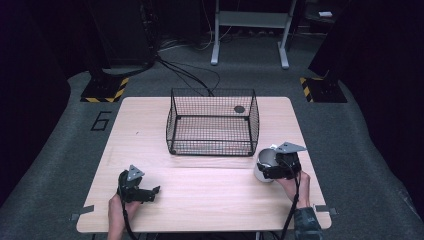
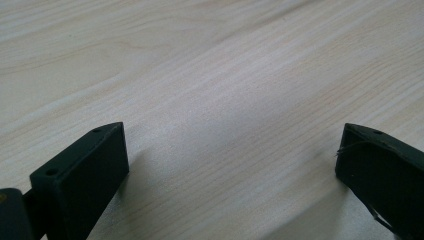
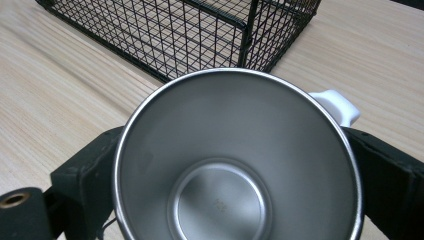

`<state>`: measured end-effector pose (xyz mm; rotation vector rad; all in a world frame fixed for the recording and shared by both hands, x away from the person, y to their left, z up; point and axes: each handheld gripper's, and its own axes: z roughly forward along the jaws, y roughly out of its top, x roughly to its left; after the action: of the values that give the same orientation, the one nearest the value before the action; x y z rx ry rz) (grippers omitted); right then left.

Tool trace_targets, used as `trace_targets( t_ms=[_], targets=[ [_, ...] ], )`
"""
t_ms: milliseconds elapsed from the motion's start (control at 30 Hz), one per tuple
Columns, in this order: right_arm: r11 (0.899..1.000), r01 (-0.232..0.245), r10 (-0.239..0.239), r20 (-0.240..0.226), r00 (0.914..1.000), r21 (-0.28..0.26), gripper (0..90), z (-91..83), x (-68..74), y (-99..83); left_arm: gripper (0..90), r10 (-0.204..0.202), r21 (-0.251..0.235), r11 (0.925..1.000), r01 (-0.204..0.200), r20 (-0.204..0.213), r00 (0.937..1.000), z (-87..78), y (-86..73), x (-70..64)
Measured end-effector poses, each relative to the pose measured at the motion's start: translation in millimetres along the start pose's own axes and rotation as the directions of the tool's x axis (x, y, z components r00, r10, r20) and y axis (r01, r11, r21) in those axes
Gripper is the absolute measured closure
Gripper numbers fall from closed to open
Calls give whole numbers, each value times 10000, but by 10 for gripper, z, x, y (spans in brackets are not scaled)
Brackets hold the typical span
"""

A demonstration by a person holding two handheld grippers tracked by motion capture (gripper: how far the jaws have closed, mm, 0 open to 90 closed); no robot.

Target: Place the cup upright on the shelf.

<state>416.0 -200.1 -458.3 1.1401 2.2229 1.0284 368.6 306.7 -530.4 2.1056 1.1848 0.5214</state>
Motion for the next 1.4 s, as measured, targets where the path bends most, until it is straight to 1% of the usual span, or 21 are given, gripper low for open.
trace_targets(
  t_ms=[33, 67, 233, 367, 400, 600, 767, 800, 867, 900, 967, 1033, 1100, 1133, 1267, 1300, 1400],
  targets=[
    [9999, -114, 114, 4, 9999, -25, 55, -2, 5, -4, 5, 3, 21, 10000, -3, 2, 10000, -2, 1, 0],
    [9999, -88, 88, -6, 10000, -121, 56, 1, 1, -9, 5, 8, 31, 10000, -8, 9, 10000, -2, 1, 1],
    [9997, -189, 187, -135, 9997, -128, 56, -24, -13, -16, 5, 4, 24, 10000, -4, 19, 10000, -1, 1, 1],
    [9996, -130, 127, -126, 9998, -235, 57, -55, -5, -6, 5, 11, 22, 10000, -11, -2, 10000, -2, 1, 1],
    [9998, -148, 146, -146, 9998, -157, 57, -65, -1, 0, 5, 9, 25, 10000, -9, -2, 10000, -2, 1, 0],
    [9998, 24, -28, -228, 9997, -175, 56, -98, 28, 26, 5, 2, 20, 10000, -2, -4, 10000, -2, 1, 0],
    [9998, 50, -55, -280, 9996, -178, 57, -118, 56, 44, 5, -4, -56, 10000, 4, -8, 10000, 4, -2, -1],
    [9998, 125, -130, -289, 9995, -160, 57, -128, 64, 53, 5, 6, 25, 10000, -6, 11, 10000, -2, 1, 1],
    [9998, 51, -59, -370, 9993, -215, 57, -143, 83, 65, 5, 2, 22, 10000, -2, -5, 10000, -2, 1, 0],
    [9997, 189, -196, -427, 9989, -169, 57, -151, 81, 70, 5, -2, -5, 10000, 2, -5, 10000, 0, 0, -1],
    [9996, 202, -209, -401, 9990, -179, 57, -154, 90, 75, 5, 5, -3, 10000, -5, -2, 10000, 1, 0, 0],
    [9997, 182, -189, -475, 9987, -148, 57, -163, 110, 83, 5, -4, -19, 10000, 4, 3, 10000, 2, -1, 0],
    [9994, 296, -304, -510, 9982, -172, 57, -170, 123, 95, 5, -11, -46, 10000, 10, -28, 10000, 3, -2, -2],
    [9995, 242, -254, -580, 9980, -222, 57, -171, 133, 99, 5, 2, 15, 10000, -2, -6, 10000, -1, 1, 0],
    [9991, 352, -365, -652, 9972, -217, 57, -185, 167, 121, 5, -5, -31, 10000, 5, -19, 10000, 2, -1, -2],
    [9993, 304, -317, -678, 9972, -195, 57, -190, 184, 128, 5, 5, 23, 10000, -5, -3, 10000, -2, 1, 0],
    [9988, 418, -437, -740, 9963, -275, 57, -191, 211, 143, 5, -5, -40, 10000, 4, -29, 10000, 3, -2, -2]
  ],
)
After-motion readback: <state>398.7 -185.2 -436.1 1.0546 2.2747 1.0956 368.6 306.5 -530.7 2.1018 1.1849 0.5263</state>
